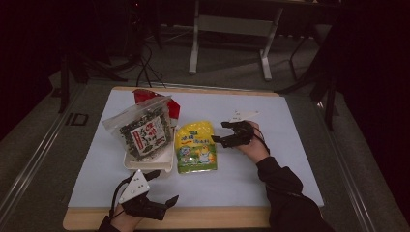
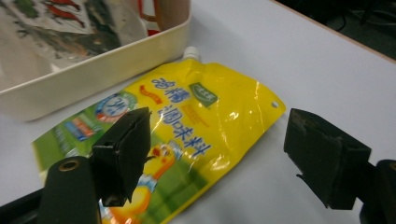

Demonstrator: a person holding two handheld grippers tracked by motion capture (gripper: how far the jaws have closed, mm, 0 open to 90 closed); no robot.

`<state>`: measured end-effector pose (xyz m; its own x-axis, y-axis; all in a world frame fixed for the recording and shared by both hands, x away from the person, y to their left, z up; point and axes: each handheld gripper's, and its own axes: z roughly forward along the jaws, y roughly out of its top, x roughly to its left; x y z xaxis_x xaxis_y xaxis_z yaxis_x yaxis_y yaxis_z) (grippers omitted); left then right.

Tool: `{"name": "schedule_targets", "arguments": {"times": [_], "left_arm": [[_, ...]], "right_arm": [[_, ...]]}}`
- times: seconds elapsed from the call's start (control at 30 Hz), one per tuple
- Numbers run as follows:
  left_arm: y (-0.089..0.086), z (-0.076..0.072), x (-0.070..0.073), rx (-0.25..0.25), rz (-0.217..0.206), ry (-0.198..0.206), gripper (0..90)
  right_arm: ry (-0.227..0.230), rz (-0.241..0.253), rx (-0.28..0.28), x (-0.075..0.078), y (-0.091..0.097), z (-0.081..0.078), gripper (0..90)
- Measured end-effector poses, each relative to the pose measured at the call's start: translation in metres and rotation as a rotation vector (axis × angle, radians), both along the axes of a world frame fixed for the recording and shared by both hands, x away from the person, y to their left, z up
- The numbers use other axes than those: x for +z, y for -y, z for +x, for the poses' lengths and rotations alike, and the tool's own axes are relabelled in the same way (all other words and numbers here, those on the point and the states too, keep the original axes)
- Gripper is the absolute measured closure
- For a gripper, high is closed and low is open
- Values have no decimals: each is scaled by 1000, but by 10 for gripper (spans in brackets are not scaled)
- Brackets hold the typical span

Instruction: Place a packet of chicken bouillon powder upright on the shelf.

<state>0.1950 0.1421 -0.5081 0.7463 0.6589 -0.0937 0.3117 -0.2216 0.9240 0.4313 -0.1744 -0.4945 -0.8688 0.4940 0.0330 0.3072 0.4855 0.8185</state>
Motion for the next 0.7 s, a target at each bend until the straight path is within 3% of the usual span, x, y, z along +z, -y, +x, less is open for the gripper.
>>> {"name": "schedule_targets", "arguments": {"times": [0.47, 0.7], "left_arm": [[0, -1, -2, -13, 7, 0, 28], [1, -1, -3, -23, 13, -7, 27]], "right_arm": [[-38, -38, -14, -33, -30, 46, 197], [-87, -71, -40, -45, -42, 68, 152]]}}
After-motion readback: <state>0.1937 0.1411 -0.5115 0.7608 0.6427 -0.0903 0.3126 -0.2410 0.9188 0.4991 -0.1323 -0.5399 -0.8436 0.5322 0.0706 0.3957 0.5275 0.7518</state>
